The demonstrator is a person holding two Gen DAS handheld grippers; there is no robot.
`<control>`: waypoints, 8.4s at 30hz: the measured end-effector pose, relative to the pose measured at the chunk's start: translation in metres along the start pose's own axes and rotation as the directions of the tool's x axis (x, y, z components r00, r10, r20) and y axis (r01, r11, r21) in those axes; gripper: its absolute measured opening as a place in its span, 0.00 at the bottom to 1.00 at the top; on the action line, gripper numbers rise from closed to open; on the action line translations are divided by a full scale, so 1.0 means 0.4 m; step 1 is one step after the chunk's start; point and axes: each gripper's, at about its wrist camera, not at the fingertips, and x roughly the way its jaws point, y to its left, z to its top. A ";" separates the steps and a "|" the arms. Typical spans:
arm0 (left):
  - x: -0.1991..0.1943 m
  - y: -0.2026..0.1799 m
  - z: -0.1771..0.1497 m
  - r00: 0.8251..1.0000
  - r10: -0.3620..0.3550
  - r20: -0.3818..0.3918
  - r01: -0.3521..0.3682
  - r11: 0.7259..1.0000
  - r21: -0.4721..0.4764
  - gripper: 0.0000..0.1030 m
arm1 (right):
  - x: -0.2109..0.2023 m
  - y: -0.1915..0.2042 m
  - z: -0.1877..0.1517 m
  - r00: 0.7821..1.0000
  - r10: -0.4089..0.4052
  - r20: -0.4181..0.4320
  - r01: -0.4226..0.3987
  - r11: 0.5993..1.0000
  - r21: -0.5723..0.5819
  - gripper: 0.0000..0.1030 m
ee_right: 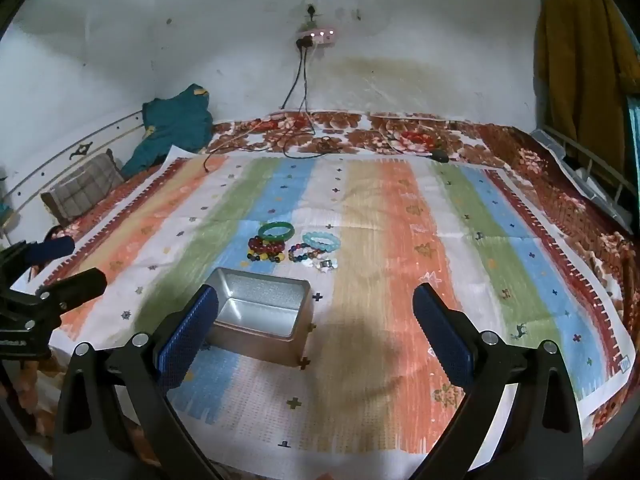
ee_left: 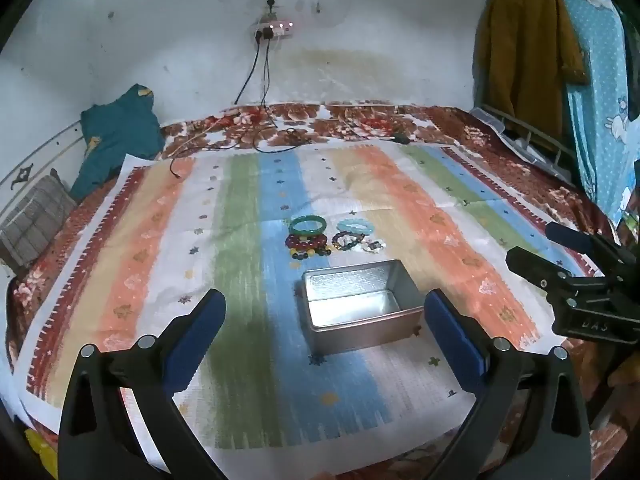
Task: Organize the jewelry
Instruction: 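Move both grippers forward over the tin box toward the bracelets, then grasp the green jade bangle with the left gripper while the right grasps the light blue bracelet, then lift both held bracelets and carry them back over the tin box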
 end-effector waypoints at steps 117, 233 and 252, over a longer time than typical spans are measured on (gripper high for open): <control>0.464 0.086 0.198 0.960 0.088 -0.265 -0.112 0.991 -0.077 0.95 | 0.457 -0.064 0.171 0.954 -0.060 -0.295 0.070 0.997 0.022 0.96; 0.695 0.125 0.265 0.919 0.056 -0.390 -0.092 0.993 -0.073 0.08 | 0.668 -0.030 0.225 0.932 -0.008 -0.364 0.009 1.000 0.001 0.12; 0.537 0.104 0.264 0.947 -0.004 -0.321 -0.040 0.991 -0.131 0.08 | 0.514 0.033 0.236 0.960 0.011 -0.280 -0.022 0.999 -0.036 0.12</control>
